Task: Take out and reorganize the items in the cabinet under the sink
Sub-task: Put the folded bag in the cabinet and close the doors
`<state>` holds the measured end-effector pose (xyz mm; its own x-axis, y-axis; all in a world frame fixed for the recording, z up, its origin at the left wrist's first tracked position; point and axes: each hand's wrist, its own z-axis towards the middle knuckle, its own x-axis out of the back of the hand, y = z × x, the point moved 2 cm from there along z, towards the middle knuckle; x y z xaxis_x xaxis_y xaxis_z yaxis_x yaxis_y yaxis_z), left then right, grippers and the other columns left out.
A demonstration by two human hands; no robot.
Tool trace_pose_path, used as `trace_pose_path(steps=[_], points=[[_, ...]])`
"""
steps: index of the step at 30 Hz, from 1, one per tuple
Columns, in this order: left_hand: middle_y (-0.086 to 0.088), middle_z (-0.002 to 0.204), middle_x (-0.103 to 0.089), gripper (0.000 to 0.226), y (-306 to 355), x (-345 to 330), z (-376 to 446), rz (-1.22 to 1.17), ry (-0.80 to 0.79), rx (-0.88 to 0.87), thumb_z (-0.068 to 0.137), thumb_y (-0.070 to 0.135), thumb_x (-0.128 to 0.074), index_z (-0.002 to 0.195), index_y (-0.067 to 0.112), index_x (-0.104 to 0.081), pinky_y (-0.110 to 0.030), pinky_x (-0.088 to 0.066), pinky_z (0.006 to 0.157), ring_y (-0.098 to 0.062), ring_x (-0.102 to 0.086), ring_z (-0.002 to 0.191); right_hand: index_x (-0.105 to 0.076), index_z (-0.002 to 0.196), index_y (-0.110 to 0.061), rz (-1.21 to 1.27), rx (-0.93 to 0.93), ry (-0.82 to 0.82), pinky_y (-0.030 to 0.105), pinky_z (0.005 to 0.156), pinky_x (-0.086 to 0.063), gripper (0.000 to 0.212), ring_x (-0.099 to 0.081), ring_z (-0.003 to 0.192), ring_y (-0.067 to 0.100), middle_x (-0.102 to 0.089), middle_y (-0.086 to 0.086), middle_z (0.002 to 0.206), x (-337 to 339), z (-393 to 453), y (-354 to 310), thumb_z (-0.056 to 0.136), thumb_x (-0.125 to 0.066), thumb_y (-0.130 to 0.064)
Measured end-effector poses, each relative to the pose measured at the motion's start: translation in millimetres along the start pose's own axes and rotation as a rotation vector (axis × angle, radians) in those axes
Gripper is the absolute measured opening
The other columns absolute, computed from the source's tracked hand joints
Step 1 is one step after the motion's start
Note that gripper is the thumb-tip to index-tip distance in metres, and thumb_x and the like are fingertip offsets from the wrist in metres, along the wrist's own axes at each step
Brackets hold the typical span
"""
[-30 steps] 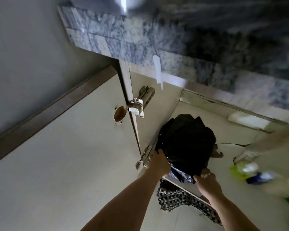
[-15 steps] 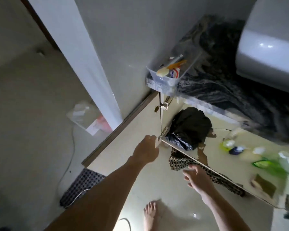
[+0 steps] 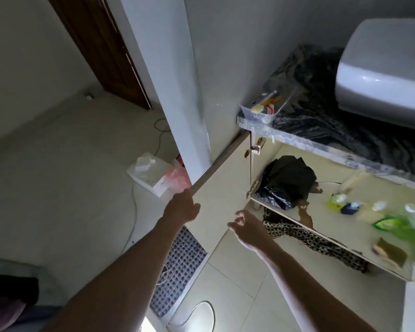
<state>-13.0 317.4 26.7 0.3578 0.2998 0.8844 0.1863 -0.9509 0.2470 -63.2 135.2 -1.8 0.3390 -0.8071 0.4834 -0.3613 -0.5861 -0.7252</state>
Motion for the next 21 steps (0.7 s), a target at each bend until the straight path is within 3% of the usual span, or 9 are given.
trace_pose_path(steps=[2,3,6,7,11,16,19,21], points=[[-0.012,0.145,-0.044,0.048,-5.8,-8.0,-0.2,-0.009,-0.226,-0.019,0.097,0.032,-0.047,0.139,0.008,-0.042,-0.034,-0.033,0.11,-0.026,-0.042,0.133,-0.04,0.138,-0.01,-0.017,-0.009,-0.022,0.029,0.103,-0.036,0.05,-0.051,0.124,0.021,-0.055,0.007,0.134,-19.3,1.1,-9.4,0.094,-0.054,-0.031],[-0.011,0.145,-0.045,0.046,-5.7,-12.0,-0.5,0.007,-0.226,-0.065,0.097,0.031,-0.047,0.137,0.01,-0.045,-0.034,-0.033,0.111,-0.025,-0.042,0.133,-0.038,0.139,-0.01,-0.022,-0.02,-0.036,0.03,0.104,-0.036,0.053,-0.05,0.125,0.022,-0.053,0.008,0.136,-28.4,0.3,-11.4,0.094,-0.054,-0.031],[-0.011,0.132,-0.056,0.041,-1.0,-2.8,7.3,-0.072,0.154,-0.15,0.092,0.022,-0.053,0.131,0.011,-0.05,-0.035,-0.044,0.101,-0.026,-0.054,0.12,-0.033,0.142,-0.009,-0.06,-0.051,-0.067,0.03,0.104,-0.036,0.058,-0.048,0.127,0.024,-0.051,0.009,0.139,-46.8,-0.5,-9.4,0.093,-0.055,-0.031],[-0.013,0.13,-0.055,0.044,-1.6,2.1,14.9,-0.084,0.215,-0.161,0.09,0.022,-0.056,0.132,0.01,-0.047,-0.036,-0.045,0.098,-0.027,-0.054,0.118,-0.033,0.143,-0.009,-0.067,-0.067,-0.074,0.03,0.104,-0.036,0.059,-0.048,0.127,0.024,-0.051,0.01,0.139,-50.1,0.5,-7.3,0.092,-0.055,-0.031],[-0.018,0.136,-0.048,0.065,-15.1,-4.1,45.2,0.044,-0.134,0.002,0.091,0.035,-0.058,0.141,0.003,-0.03,-0.036,-0.044,0.095,-0.033,-0.05,0.122,-0.032,0.143,-0.01,-0.063,-0.129,-0.074,0.03,0.104,-0.036,0.06,-0.046,0.129,0.026,-0.049,0.011,0.141,-57.5,12.0,1.1,0.092,-0.054,-0.032],[-0.014,0.119,-0.06,0.034,-4.8,-13.9,49.5,0.109,-0.105,-0.052,0.091,0.017,-0.05,0.123,0.006,-0.048,-0.033,-0.048,0.081,-0.03,-0.06,0.106,-0.027,0.146,-0.011,-0.045,-0.127,-0.042,0.032,0.108,-0.034,0.068,-0.041,0.133,0.027,-0.045,0.01,0.145,-61.1,21.6,0.5,0.09,-0.057,-0.035],[-0.018,0.117,-0.057,0.04,24.3,-21.0,44.2,0.083,-0.244,-0.165,0.088,0.015,-0.054,0.124,0.005,-0.041,-0.031,-0.048,0.07,-0.031,-0.059,0.1,-0.024,0.147,-0.012,-0.009,-0.111,-0.044,0.032,0.108,-0.035,0.077,-0.043,0.132,0.025,-0.041,0.008,0.148,-60.8,11.6,5.4,0.086,-0.064,-0.037],[-0.019,0.112,-0.057,0.045,50.5,-32.8,37.8,-0.016,-0.346,-0.18,0.085,0.012,-0.058,0.126,0.005,-0.04,-0.028,-0.049,0.051,-0.026,-0.062,0.08,-0.028,0.144,-0.013,0.057,-0.106,-0.027,0.03,0.104,-0.037,0.075,-0.048,0.128,0.024,-0.045,0.006,0.144,-59.9,-1.3,15.2,0.084,-0.066,-0.034]])
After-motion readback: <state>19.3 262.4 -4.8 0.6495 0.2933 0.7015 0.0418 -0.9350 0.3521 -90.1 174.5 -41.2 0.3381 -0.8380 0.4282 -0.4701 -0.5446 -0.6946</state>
